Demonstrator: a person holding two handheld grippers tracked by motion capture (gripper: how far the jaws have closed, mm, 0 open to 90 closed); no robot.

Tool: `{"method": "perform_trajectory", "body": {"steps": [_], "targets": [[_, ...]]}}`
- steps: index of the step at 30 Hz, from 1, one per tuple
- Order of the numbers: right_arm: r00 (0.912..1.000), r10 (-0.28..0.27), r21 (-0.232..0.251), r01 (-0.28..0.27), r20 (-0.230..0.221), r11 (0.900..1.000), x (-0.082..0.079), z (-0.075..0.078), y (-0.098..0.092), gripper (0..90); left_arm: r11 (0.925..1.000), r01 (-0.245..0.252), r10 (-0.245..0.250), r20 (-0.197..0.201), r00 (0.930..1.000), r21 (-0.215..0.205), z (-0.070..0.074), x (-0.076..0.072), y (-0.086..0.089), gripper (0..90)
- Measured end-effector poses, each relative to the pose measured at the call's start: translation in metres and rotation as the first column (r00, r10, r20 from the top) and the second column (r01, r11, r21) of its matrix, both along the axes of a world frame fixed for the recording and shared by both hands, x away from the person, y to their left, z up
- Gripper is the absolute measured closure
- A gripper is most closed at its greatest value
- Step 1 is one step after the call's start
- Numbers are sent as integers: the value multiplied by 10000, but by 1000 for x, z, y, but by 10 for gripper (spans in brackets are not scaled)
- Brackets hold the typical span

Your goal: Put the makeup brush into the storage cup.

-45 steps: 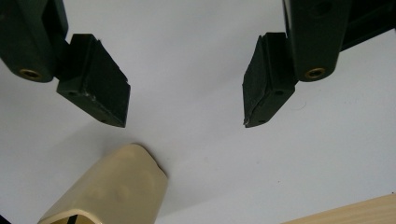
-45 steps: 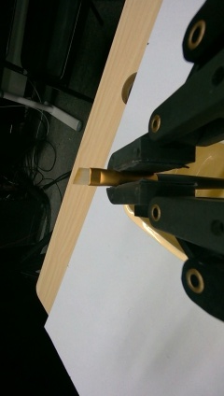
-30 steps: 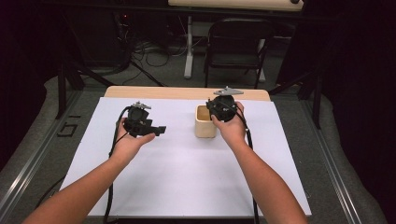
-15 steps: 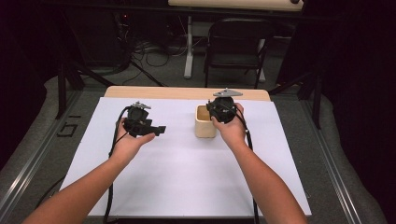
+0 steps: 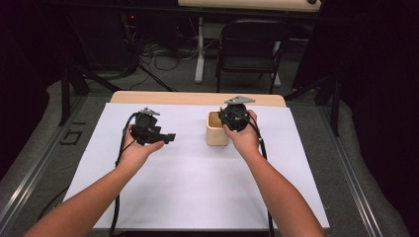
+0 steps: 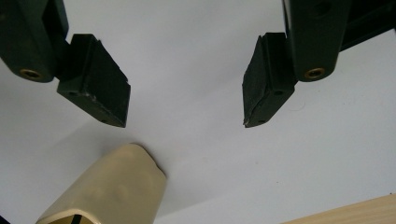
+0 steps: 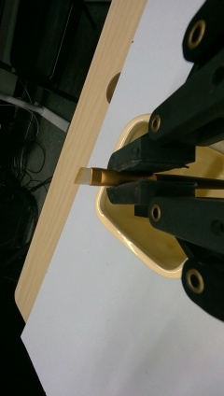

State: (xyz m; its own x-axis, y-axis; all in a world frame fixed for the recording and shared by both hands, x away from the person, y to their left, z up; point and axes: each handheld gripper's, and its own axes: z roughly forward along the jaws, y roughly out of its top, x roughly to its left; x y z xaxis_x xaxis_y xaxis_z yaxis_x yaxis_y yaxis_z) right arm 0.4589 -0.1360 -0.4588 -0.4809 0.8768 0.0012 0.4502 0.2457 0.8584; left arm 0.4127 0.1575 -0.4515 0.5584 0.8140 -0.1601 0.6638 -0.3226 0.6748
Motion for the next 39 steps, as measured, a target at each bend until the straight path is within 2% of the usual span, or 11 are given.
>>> {"method": "perform_trajectory", "body": {"steps": [24, 25, 27, 31, 35, 39], "targets": [[9998, 71, -48, -72, -204, 10000, 0, -2, 0, 836, 10000, 23, -23, -40, 10000, 21, -1, 0, 0, 327], [9997, 62, 14, -62, -244, 10000, 0, -2, -1, 806, 10000, 21, -21, -42, 10000, 32, -1, 0, 1, 327], [9998, 145, 380, -139, -145, 9992, 2, -2, -2, 630, 10000, 1, -1, -39, 10000, 31, -1, 0, 1, 327], [9998, 188, 500, -187, -11, 9986, 3, -2, -2, 448, 10000, 0, 0, -34, 10000, 29, -1, 0, 1, 327], [9995, 316, 224, -315, -19, 9993, 4, -4, -3, 372, 10000, -4, 4, -48, 10000, 25, -1, 0, 0, 327], [9994, 355, 85, -355, 34, 9993, 2, -3, -3, 358, 10000, -13, 13, -38, 10000, 34, -1, 0, 1, 327]]}}
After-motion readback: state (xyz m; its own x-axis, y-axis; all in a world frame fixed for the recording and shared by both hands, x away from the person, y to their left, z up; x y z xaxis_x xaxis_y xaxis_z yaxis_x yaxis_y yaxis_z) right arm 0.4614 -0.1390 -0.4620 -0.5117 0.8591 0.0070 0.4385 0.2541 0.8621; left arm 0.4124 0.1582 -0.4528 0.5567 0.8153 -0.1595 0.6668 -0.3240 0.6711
